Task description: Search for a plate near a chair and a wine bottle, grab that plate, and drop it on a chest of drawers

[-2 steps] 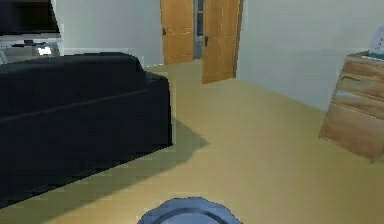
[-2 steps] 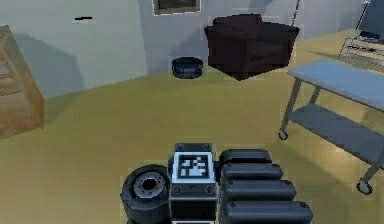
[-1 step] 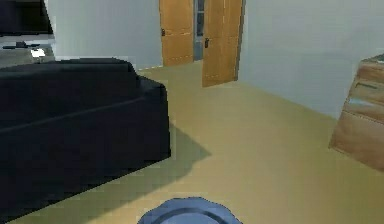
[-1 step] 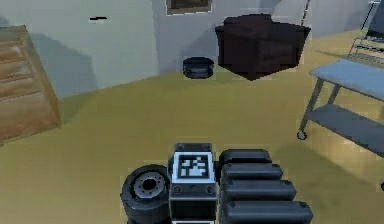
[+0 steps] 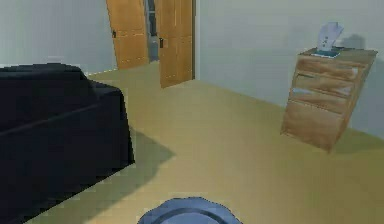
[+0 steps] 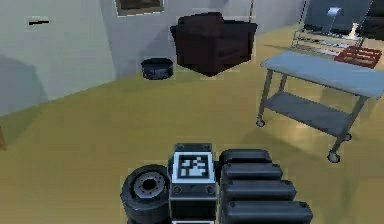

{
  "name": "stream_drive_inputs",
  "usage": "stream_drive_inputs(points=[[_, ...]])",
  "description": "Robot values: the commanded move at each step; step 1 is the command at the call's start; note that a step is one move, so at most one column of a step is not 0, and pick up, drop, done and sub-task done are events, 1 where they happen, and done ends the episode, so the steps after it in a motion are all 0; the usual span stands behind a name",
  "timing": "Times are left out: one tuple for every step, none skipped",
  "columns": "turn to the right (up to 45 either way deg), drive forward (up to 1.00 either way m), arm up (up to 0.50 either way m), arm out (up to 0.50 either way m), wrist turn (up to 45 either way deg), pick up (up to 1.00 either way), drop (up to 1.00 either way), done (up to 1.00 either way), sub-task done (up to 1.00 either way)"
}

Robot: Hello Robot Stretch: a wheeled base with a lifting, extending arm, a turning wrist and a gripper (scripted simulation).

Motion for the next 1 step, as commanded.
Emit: stream_drive_inputs(points=[[0.0, 1.00, 0.00, 0.00, 0.0, 0.00, 0.00, 0.00, 0.00]])
